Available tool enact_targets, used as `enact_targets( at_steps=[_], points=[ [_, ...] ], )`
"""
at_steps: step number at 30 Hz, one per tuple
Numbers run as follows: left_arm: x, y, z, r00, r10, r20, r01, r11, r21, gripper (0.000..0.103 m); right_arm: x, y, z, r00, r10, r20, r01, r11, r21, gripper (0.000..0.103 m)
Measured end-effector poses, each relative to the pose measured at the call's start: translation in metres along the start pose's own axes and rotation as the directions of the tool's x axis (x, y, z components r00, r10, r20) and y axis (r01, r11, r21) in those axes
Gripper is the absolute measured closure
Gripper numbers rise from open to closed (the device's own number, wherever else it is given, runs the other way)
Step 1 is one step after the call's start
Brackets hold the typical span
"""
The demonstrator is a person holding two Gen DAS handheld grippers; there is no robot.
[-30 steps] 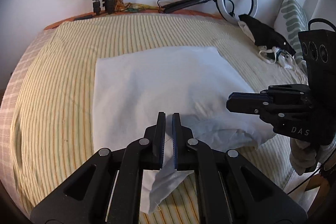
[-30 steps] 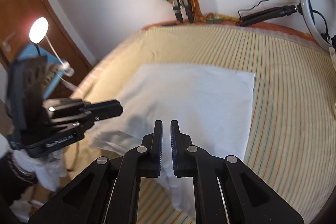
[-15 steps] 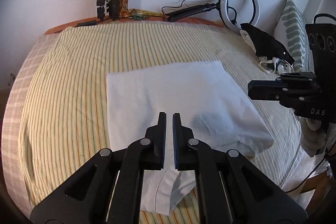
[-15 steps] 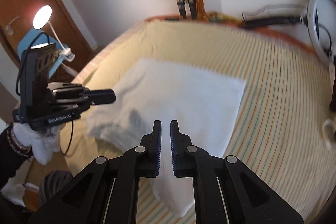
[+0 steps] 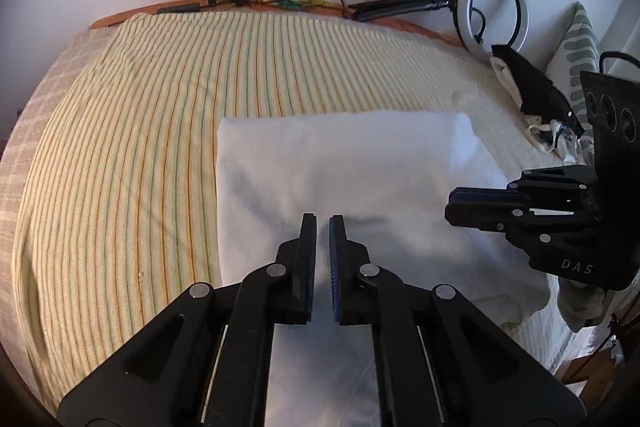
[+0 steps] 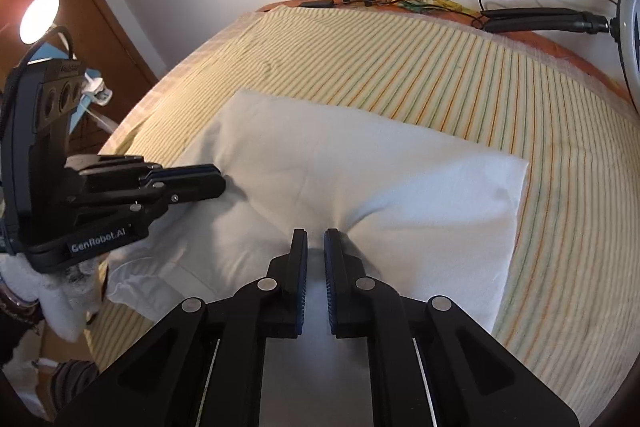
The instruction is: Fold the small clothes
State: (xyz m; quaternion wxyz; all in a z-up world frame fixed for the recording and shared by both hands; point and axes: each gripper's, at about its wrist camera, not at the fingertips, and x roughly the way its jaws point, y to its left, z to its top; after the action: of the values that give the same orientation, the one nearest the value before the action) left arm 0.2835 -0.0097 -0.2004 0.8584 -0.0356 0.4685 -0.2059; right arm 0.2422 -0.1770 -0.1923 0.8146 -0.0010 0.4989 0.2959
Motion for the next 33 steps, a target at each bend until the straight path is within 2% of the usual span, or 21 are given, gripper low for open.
enact_targets(
  at_steps=[2, 5, 8, 10, 12, 14, 15, 17, 18, 22, 24, 26, 28, 30, 33],
  points=[
    [-0.010, -0.003, 0.014, 0.999, -0.014, 0.030, 0.014, 1.000, 0.001, 0.099, -0.015, 0.001, 0.008, 0.999, 0.016, 0.041, -0.015, 1.000, -0.013, 0.096],
    [-0.009, -0.011, 0.037, 0.998, -0.031, 0.046, 0.031, 1.000, 0.004, 0.099, -0.021, -0.008, 0.025, 0.996, -0.019, 0.082, 0.018, 1.000, 0.007, 0.087],
    [0.008, -0.024, 0.053, 0.999, -0.028, 0.039, 0.027, 0.999, 0.042, 0.099, -0.011, -0.026, 0.038, 0.997, -0.006, 0.079, 0.001, 0.998, 0.065, 0.087],
    [0.027, -0.028, 0.060, 0.999, -0.029, 0.019, 0.028, 0.999, 0.047, 0.099, 0.002, -0.033, 0.042, 0.998, -0.021, 0.067, 0.016, 0.997, 0.076, 0.087],
    [0.044, -0.026, 0.062, 1.000, 0.005, 0.008, -0.005, 0.998, 0.055, 0.099, 0.018, -0.041, 0.041, 0.998, -0.044, 0.041, 0.041, 0.996, 0.079, 0.087],
    [0.060, -0.016, 0.060, 0.999, 0.043, -0.005, -0.043, 0.998, 0.042, 0.099, 0.030, -0.047, 0.038, 0.997, -0.069, 0.021, 0.067, 0.995, 0.080, 0.087],
    [0.065, -0.009, 0.058, 0.999, 0.048, -0.014, -0.047, 0.999, 0.026, 0.095, 0.033, -0.052, 0.037, 0.997, -0.074, 0.017, 0.073, 0.994, 0.083, 0.087],
    [0.066, 0.008, 0.056, 1.000, 0.002, 0.000, -0.002, 0.999, -0.037, 0.087, 0.032, -0.066, 0.035, 0.998, -0.050, 0.035, 0.046, 0.993, 0.111, 0.087],
    [0.065, 0.015, 0.057, 1.000, -0.009, 0.001, 0.009, 0.998, -0.061, 0.087, 0.029, -0.073, 0.034, 0.998, -0.046, 0.041, 0.040, 0.991, 0.131, 0.088],
    [0.055, 0.033, 0.057, 0.998, 0.058, 0.020, -0.056, 0.995, -0.084, 0.087, 0.021, -0.091, 0.030, 0.997, -0.056, 0.047, 0.047, 0.985, 0.167, 0.088],
    [0.042, 0.040, 0.055, 0.995, 0.094, 0.039, -0.090, 0.992, -0.086, 0.087, 0.015, -0.088, 0.029, 0.992, -0.118, 0.038, 0.111, 0.983, 0.148, 0.088],
    [0.026, 0.043, 0.050, 0.994, 0.089, 0.058, -0.083, 0.992, -0.097, 0.087, 0.006, -0.085, 0.028, 0.983, -0.180, 0.042, 0.172, 0.973, 0.151, 0.087],
    [0.009, 0.041, 0.041, 0.996, 0.047, 0.073, -0.040, 0.995, -0.094, 0.087, -0.010, -0.080, 0.024, 0.989, -0.128, 0.073, 0.114, 0.979, 0.171, 0.086],
    [-0.004, 0.031, 0.028, 0.996, 0.038, 0.076, -0.035, 0.999, -0.041, 0.087, -0.025, -0.067, 0.017, 0.993, -0.071, 0.090, 0.058, 0.988, 0.140, 0.086],
    [-0.014, 0.016, 0.001, 0.999, 0.022, 0.042, -0.023, 0.999, 0.027, 0.087, -0.037, -0.046, 0.000, 0.997, -0.036, 0.074, 0.030, 0.997, 0.076, 0.086]
  ],
)
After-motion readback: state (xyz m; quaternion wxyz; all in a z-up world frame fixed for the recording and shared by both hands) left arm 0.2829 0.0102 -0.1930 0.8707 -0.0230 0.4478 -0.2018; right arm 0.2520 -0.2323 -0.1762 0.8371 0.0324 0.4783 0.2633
